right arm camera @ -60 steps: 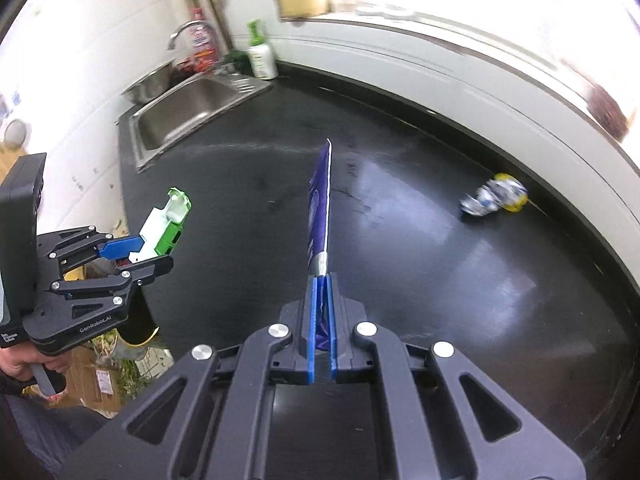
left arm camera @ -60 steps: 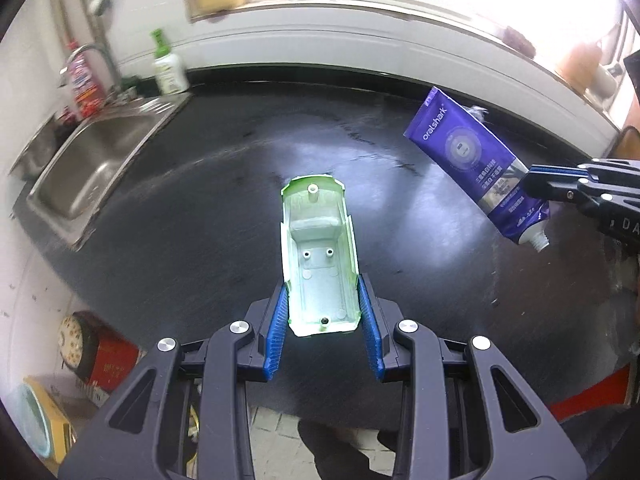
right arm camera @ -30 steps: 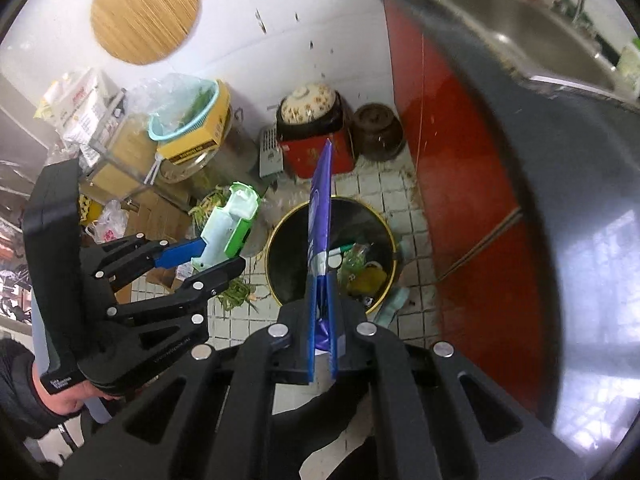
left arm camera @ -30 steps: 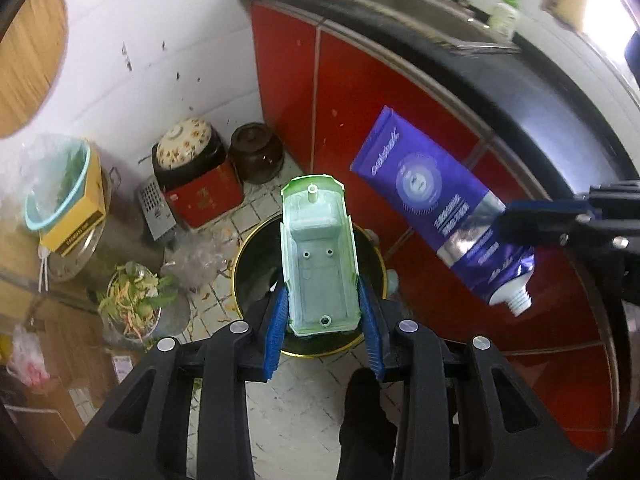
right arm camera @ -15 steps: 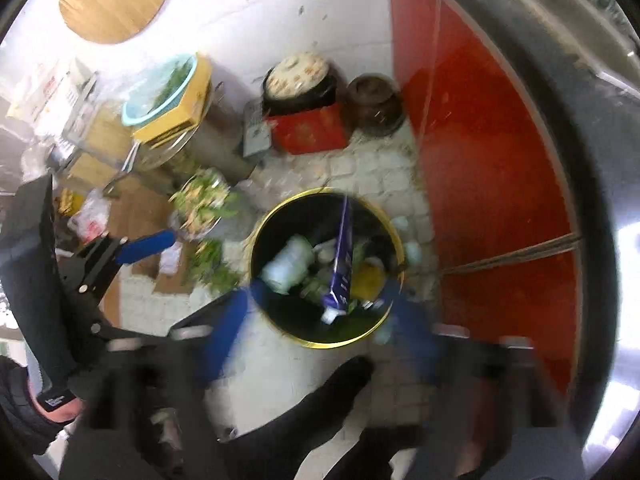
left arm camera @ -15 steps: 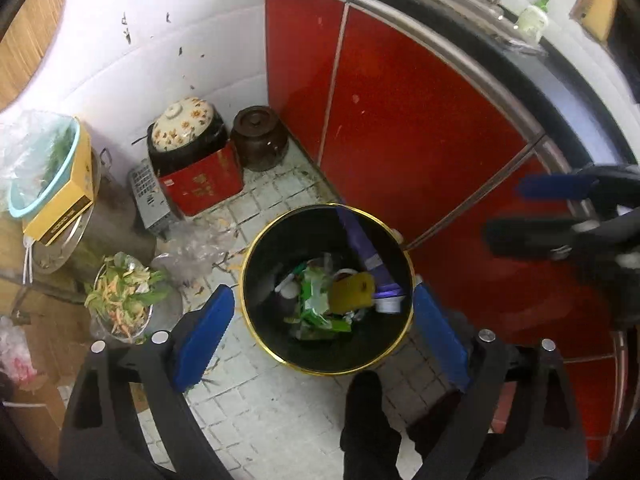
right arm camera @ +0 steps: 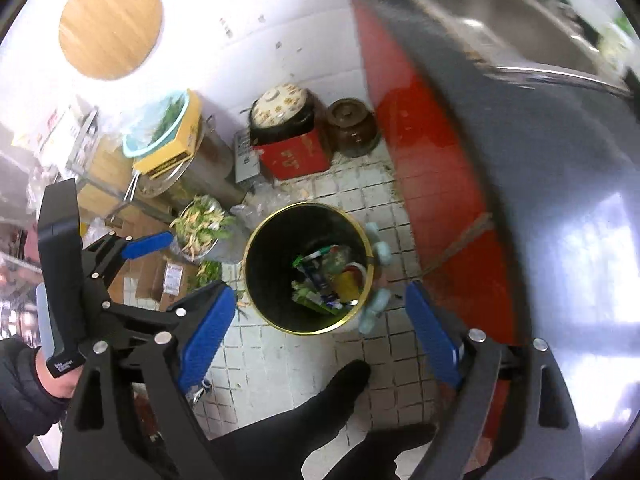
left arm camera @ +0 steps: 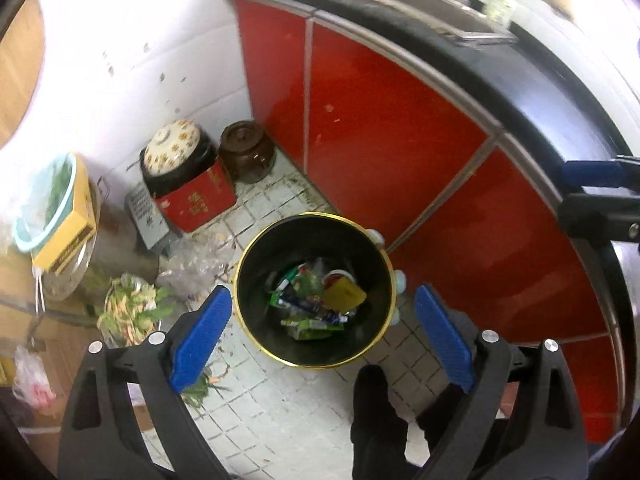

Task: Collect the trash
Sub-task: 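Swing both open tools back over the countertop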

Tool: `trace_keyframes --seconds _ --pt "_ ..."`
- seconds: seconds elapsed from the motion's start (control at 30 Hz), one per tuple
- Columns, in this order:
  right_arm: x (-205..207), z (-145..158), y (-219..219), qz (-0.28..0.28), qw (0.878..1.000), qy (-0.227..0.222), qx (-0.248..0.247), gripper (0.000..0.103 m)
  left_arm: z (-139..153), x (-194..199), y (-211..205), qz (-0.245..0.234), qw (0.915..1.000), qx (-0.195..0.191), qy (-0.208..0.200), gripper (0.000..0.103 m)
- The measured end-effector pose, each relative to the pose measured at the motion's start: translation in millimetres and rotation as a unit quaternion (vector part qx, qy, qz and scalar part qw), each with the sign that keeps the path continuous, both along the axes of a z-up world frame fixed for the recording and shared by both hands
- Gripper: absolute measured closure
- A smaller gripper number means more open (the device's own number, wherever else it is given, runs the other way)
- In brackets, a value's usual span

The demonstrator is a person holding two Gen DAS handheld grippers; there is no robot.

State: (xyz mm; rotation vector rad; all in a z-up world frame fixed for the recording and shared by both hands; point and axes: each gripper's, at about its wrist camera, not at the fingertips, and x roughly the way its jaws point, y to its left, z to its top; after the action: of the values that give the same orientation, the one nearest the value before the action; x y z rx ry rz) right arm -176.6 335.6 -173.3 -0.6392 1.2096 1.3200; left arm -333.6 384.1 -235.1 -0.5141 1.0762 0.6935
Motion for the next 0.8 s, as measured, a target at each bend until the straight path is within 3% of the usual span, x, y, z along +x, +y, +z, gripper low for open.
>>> trace_keyframes --seconds 0.2,0.27,0.37,0.43,0.53,0.73,0.8 --pt "60 55 -87 -0.094 0.994 -0.040 0.035 0.016 50 67 -37 -0.080 0.9960 0.023 -0.033 0.007" --pt "86 75 -129 -0.147 0.987 -0.052 0.047 0.016 64 95 -57 -0.115 0.9920 0.028 -0.043 0.007" --pt "122 101 -199 -0.229 0.967 -0.092 0.058 0.016 86 145 -99 -0.187 0.9792 0.030 -0.072 0.007" --pt "144 116 -248 -0.284 0.950 -0.115 0.060 0.016 100 180 -137 -0.243 0.9654 0.031 -0.089 0.007" --pt "171 137 -335 -0.376 0.912 -0.154 0.055 0.016 117 224 -191 -0.316 0.9421 0.027 -0.110 0.007" --pt "191 148 -464 -0.502 0.848 -0.167 0.046 0.016 142 294 -294 -0.415 0.8999 0.013 -0.133 0.007" --pt "192 146 -490 -0.523 0.835 -0.166 0.045 0.016 147 307 -320 -0.439 0.8882 0.015 -0.134 0.007"
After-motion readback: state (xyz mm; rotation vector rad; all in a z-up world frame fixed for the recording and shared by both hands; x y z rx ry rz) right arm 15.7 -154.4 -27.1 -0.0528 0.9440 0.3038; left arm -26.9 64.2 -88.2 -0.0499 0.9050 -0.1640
